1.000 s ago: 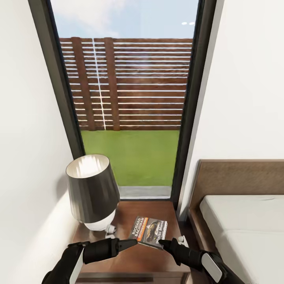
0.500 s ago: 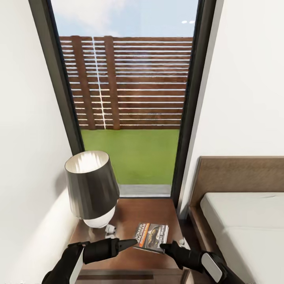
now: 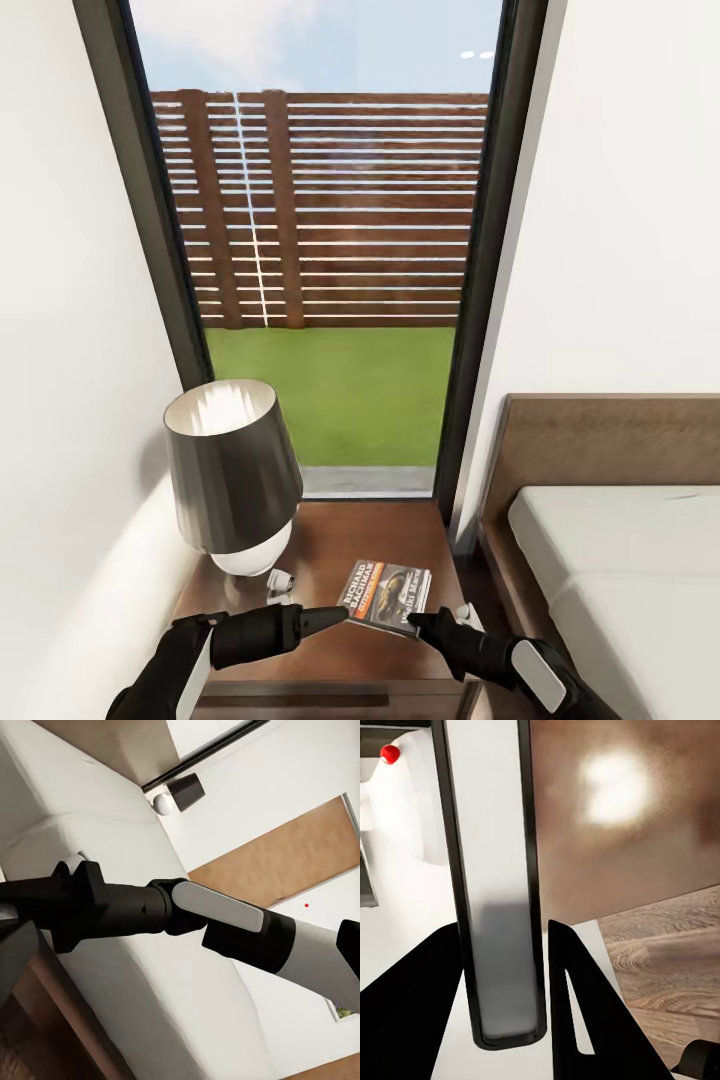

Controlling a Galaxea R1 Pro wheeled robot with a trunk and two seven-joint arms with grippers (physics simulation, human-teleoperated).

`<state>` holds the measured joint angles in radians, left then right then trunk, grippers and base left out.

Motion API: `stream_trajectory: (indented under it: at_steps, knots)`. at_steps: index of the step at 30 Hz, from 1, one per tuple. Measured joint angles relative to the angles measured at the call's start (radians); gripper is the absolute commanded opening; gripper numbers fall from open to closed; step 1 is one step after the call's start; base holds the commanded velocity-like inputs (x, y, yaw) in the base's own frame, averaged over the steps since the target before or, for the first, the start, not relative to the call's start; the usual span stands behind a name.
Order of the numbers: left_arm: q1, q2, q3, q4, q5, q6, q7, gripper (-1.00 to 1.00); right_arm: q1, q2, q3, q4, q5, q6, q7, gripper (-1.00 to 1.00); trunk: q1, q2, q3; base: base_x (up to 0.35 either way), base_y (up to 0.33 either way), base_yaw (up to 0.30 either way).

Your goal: In the bedroom, move the book from the bed onto either nightstand, and place the two sandals side by side next to the bed.

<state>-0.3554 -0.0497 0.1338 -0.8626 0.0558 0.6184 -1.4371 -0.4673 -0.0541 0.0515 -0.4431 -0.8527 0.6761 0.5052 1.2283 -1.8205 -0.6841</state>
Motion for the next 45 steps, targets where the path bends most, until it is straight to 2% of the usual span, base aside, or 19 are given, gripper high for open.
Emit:
stream_trajectory:
  at_steps: [12, 25, 45]
  knots:
    - [0.0, 0.0, 0.0, 0.0, 0.0, -0.009, 0.001, 1.0, 0.0, 0.001, 0.0, 0.0, 0.0, 0.0, -0.001, -1.0, 0.0, 0.0, 0.0, 0.166, 0.0, 0.0]
    - [0.0, 0.0, 0.0, 0.0, 0.0, -0.01, 0.0, 1.0, 0.0, 0.002, 0.0, 0.001, 0.0, 0.0, -0.001, -1.0, 0.0, 0.0, 0.0, 0.016, 0.0, 0.0]
    - [0.0, 0.0, 0.0, 0.0, 0.0, -0.011, 0.001, 1.0, 0.0, 0.001, 0.0, 0.001, 0.001, 0.0, -0.001, -1.0, 0.077, -0.14, -0.063, 0.0, 0.0, 0.0]
